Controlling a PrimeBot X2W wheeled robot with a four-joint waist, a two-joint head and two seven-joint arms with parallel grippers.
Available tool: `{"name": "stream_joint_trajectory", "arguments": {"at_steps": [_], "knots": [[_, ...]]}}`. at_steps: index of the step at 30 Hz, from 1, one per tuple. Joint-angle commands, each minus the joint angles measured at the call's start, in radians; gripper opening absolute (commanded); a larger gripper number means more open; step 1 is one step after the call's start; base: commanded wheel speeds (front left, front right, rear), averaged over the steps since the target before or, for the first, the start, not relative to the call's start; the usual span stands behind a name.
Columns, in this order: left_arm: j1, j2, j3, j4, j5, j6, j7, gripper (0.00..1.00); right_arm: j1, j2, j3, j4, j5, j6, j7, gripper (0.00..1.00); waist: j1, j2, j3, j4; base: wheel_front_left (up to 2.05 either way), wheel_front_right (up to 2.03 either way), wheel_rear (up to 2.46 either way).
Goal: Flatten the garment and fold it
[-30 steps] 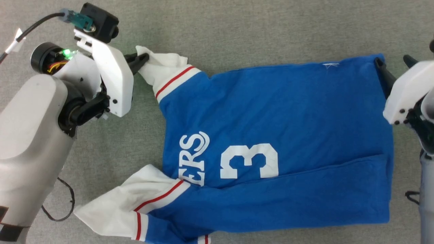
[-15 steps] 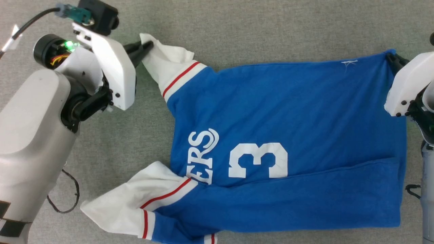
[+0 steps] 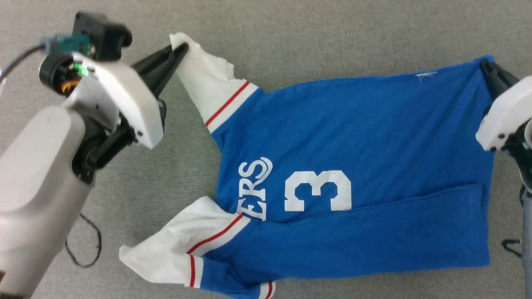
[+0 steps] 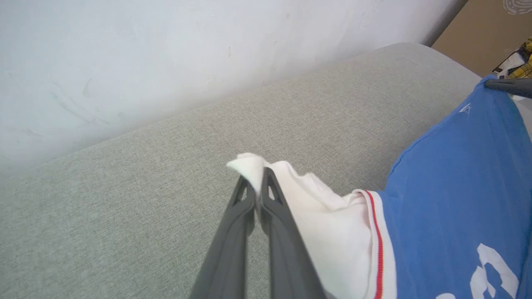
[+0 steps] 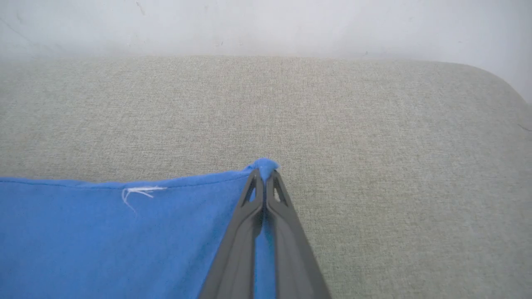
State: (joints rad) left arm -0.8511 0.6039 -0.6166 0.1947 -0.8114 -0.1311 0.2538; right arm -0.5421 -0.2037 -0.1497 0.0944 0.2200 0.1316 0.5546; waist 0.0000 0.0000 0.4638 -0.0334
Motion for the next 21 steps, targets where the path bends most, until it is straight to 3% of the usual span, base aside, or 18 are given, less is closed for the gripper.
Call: {"name": "stream_joint_trajectory", "arguments": {"at_steps": [1,11,21], "knots": [[0.028,0.014,0.005,-0.019,0.002,0.001,-0.019,0.0,0.021,-0.008,0.005,-0.013,0.011,-0.001,-0.014,0.0,0.0,0.0,-0.029,0.01,0.0,0.0,0.0],[0.261,0.103,0.01,-0.268,0.029,0.076,-0.116,0.0,0.217,-0.013,0.003,-0.1,0.113,-0.001,-0.098,0.0,0.0,0.0,-0.12,0.024,0.0,0.0,0.0],[0.562,0.211,0.03,-0.506,0.001,0.221,-0.158,0.0,0.44,0.01,-0.019,-0.225,0.212,-0.001,-0.135,0.0,0.0,0.0,-0.19,0.033,0.0,0.0,0.0]]}}
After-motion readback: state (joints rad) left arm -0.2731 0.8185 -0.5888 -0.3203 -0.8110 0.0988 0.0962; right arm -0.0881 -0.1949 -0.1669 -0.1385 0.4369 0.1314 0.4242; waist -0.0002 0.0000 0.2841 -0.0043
